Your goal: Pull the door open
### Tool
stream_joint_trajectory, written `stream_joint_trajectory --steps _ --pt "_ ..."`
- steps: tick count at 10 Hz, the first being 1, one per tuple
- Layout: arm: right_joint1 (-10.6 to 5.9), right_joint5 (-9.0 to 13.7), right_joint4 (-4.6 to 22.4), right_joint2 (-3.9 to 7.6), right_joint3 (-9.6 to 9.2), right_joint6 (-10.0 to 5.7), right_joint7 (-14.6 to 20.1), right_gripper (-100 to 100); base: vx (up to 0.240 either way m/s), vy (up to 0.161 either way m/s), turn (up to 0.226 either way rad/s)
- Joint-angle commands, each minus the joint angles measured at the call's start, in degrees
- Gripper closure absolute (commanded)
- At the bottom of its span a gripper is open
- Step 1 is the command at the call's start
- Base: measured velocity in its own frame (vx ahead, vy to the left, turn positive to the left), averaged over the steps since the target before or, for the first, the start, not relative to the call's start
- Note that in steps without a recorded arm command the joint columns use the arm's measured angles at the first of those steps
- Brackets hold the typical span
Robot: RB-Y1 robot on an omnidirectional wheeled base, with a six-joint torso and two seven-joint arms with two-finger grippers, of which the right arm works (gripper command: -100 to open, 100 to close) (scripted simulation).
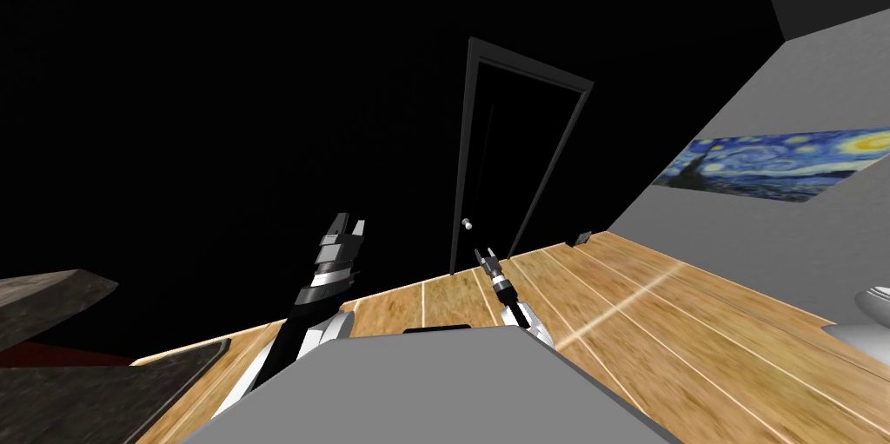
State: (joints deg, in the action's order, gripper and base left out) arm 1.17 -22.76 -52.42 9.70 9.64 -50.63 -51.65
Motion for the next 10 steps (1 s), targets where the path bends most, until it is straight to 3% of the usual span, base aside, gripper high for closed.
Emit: stream_joint_trajectory --steps 1,6,10 --pt "-0.62 -0.41 1.66 0.14 0.26 -0.24 -1.36 -100 0.100 -0.033 0.006" --pt "-3.47 -2.12 9.42 0.59 1.44 -1.65 -7.12 -100 0.115 -0.033 0.012" --pt "-5.16 -3.13 14.00 0.83 2.13 -2.49 -10.53 -100 0.107 -0.023 0.008"
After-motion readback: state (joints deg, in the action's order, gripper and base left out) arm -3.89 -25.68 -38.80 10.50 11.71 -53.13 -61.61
